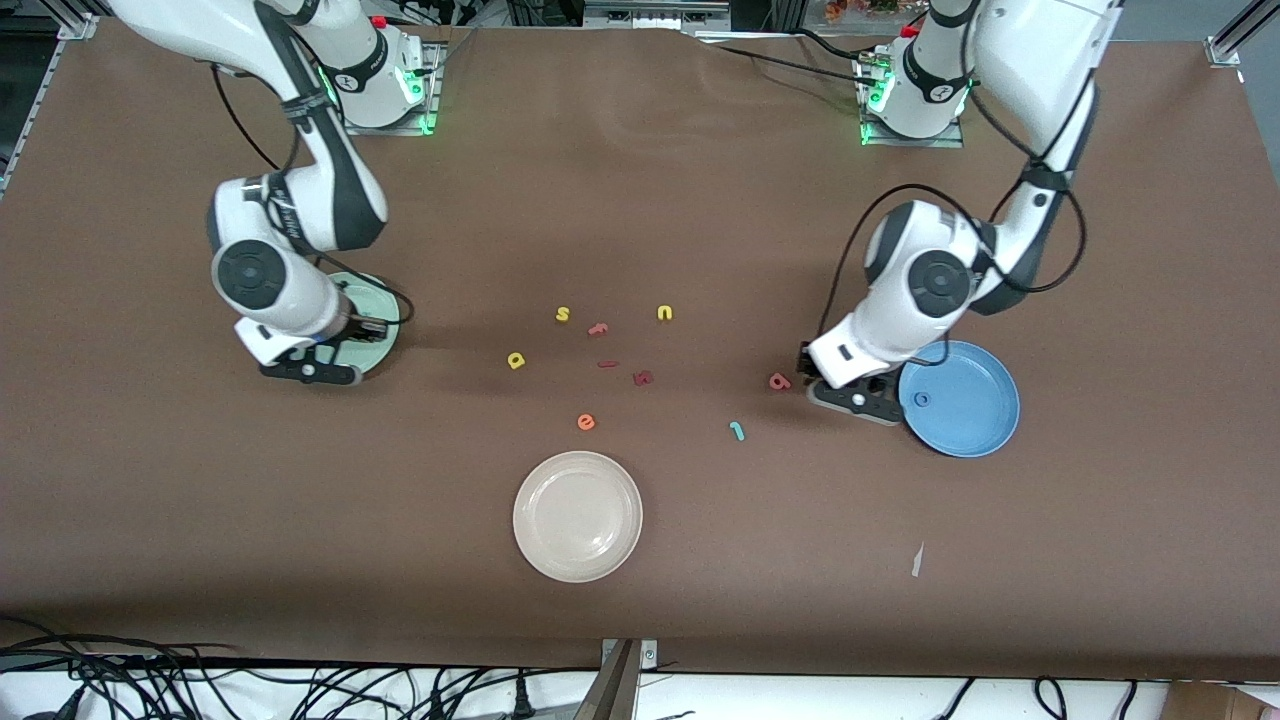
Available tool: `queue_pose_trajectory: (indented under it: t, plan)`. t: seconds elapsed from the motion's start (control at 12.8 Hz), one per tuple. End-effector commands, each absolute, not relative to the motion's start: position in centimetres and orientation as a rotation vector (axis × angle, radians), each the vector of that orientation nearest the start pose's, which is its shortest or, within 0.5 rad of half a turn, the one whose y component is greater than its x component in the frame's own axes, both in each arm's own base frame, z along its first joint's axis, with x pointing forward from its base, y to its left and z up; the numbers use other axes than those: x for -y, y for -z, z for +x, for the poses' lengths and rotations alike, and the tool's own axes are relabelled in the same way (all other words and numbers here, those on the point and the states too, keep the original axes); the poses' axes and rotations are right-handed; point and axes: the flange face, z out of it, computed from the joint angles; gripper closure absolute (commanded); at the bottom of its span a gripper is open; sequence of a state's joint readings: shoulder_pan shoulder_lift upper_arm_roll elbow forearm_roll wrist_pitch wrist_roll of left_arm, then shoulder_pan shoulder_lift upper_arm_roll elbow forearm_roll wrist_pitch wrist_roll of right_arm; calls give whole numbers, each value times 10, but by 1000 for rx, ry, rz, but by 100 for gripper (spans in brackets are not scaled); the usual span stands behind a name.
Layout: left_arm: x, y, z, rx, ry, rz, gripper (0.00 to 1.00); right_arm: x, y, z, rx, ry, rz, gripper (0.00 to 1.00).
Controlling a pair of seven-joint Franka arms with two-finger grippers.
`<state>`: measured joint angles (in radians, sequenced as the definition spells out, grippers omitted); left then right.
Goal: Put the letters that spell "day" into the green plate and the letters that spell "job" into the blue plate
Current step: 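Release the d on the green plate while the left gripper grasps the b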
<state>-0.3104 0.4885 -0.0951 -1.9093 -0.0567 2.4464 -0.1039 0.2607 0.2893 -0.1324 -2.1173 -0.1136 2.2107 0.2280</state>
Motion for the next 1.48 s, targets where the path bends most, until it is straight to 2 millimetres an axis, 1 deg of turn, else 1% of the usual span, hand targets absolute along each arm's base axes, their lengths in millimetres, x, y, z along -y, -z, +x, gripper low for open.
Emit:
queue_pose_trajectory:
  t: [0.0, 0.08, 0.16, 0.23, 0.31, 0.39, 0.47, 0.55, 0.62, 0.7, 0.78, 0.86, 0.94, 1.01, 1.09, 1.25, 1.33, 1.4]
  plan:
    - [271, -214, 587, -380, 62, -3214, 42, -16, -251, 518, 84, -277, -3255, 91]
    - [268, -203, 586, -378, 42, -3201, 42, -5, -242, 511, 108, -268, -3252, 91]
    - [267, -199, 584, -381, 34, -3195, 42, 5, -234, 506, 103, -257, -3253, 90]
    - [268, -193, 582, -383, 20, -3192, 42, 11, -226, 503, 97, -255, -3255, 87]
    - [268, -190, 581, -384, 10, -3190, 42, 11, -222, 501, 95, -265, -3256, 72]
    - [271, -183, 578, -391, -7, -3187, 38, 12, -220, 500, 74, -271, -3255, 22]
    - [274, -182, 576, -394, -10, -3186, 36, 10, -222, 501, 39, -273, -3239, 0]
    - [274, -181, 576, -355, -13, -3190, 35, 7, -228, 502, -1, -293, -3214, 0]
    - [279, -180, 573, -325, -17, -3191, 33, 0, -235, 506, -16, -308, -3194, 0]
    - [285, -176, 569, -327, -28, -3189, 32, -16, -243, 512, -15, -315, -3180, 0]
    - [286, -173, 568, -329, -35, -3187, 32, -30, -255, 522, -27, -317, -3177, 0]
    - [286, -171, 567, -328, -40, -3186, 32, -47, -269, 532, -58, -341, -3177, 0]
    - [285, -170, 568, -326, -41, -3185, 33, -73, -282, 541, -93, -356, -3178, 0]
    - [283, -170, 568, -325, -40, -3184, 34, -96, -293, 548, -119, -330, -3178, 0]
    - [283, -170, 568, -326, -40, -3183, 39, -114, -299, 555, -150, -296, -3177, 0]
    - [283, -170, 569, -334, -34, -3182, 48, -153, -297, 569, -221, -263, -3170, 0]
    - [283, -170, 569, -337, -34, -3182, 55, -175, -292, 576, -244, -252, -3163, 0]
    - [282, -170, 570, -337, -34, -3182, 59, -201, -286, 578, -246, -230, -3151, 0]
